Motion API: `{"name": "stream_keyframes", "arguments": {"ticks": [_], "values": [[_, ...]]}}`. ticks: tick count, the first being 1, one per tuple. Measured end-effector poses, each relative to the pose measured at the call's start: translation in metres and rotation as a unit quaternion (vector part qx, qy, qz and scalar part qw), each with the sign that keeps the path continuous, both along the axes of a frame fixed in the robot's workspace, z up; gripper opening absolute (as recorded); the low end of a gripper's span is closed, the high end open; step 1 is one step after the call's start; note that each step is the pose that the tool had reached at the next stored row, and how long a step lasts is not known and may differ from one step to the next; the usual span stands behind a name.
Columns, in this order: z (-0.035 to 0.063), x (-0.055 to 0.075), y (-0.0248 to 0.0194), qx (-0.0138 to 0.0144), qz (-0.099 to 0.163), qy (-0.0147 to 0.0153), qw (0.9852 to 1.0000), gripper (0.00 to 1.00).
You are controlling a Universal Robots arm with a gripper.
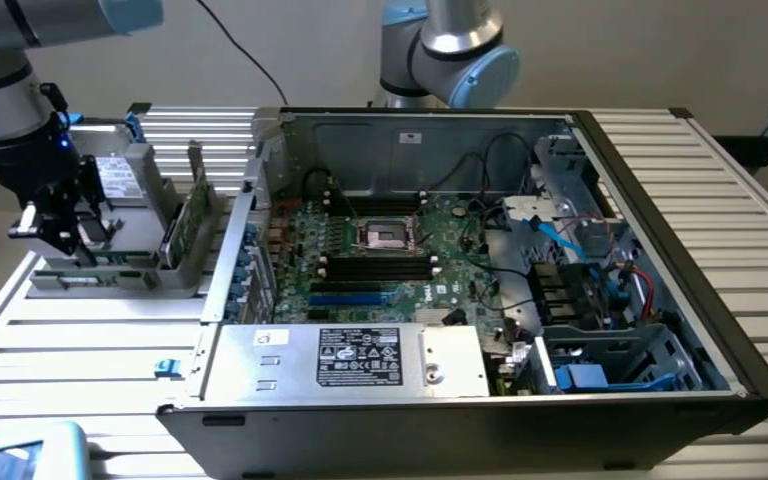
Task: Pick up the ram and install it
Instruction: 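Pick up the ram and move it above insertion slot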
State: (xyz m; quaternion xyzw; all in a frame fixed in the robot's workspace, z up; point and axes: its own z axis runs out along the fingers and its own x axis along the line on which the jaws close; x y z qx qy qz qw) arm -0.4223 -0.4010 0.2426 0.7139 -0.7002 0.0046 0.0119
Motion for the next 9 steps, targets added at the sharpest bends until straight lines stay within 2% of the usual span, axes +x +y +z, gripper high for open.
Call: {"name": "stream_keyframes", "arguments": {"ticks": [5, 9], "values": [[-0.0011, 0.0000, -0.0002, 0.0001, 0.000, -0.0002, 1.0000, 0.49], [-0.0074, 0.0002, -0.0004, 0.0006, 0.000, -0.0002, 1.0000, 0.49]]}}
